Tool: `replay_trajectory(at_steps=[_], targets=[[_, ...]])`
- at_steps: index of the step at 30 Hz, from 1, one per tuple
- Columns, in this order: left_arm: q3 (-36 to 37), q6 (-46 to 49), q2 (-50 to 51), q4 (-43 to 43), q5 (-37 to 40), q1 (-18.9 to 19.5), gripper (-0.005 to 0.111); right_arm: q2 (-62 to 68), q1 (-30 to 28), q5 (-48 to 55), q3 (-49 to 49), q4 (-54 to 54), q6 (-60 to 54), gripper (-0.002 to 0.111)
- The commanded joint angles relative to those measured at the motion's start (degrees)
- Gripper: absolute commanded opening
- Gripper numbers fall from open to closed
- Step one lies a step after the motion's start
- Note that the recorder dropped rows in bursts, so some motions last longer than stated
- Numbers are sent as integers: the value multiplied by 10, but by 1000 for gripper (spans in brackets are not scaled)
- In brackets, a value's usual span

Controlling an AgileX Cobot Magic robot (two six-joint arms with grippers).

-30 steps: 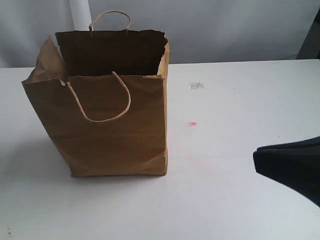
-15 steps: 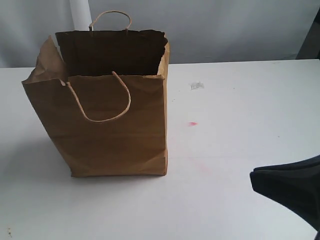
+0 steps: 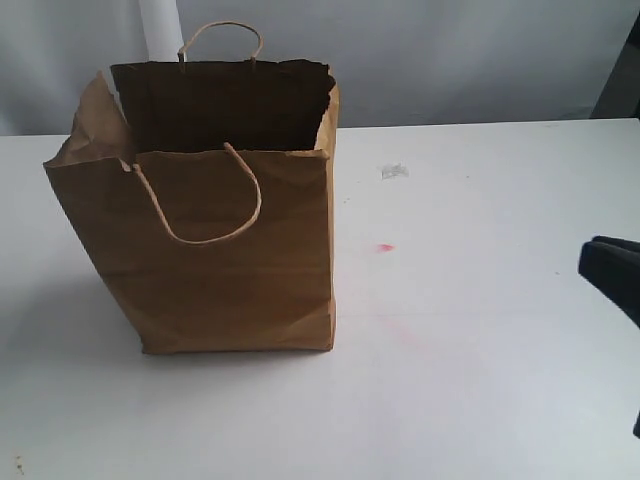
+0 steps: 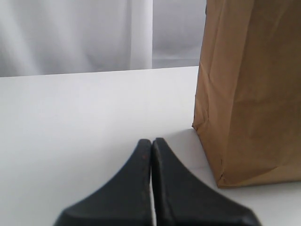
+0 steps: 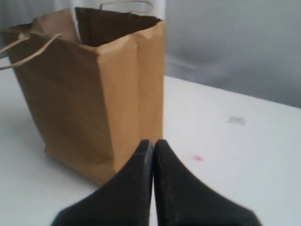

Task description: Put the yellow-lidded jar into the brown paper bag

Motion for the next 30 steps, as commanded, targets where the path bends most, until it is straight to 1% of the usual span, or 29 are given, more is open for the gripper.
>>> replay_trajectory(at_steps=[1,7,9,11,12,16,30], targets=[[-1,-2,2,-2,-5,-3,1,-82,-51,-115,101,-8,-3,0],[-1,-2,2,-2,-5,-3,1,-190,-94,-128,183,-8,-3,0],[-1,-2,2,-2,-5,-3,1,-229,-109,-126,184,-8,-3,0],[-1,-2,2,-2,-5,-3,1,-256,-123,-84,184,-8,-3,0],[-1,-2,2,-2,-5,-3,1,-262,-124,-78,184,-8,-3,0],[-1,-2,2,-2,-5,-3,1,-266,-123,-24,184,-8,-3,0],[-1,-2,2,-2,-5,-3,1,-266,-123,-21,184,-8,-3,0]])
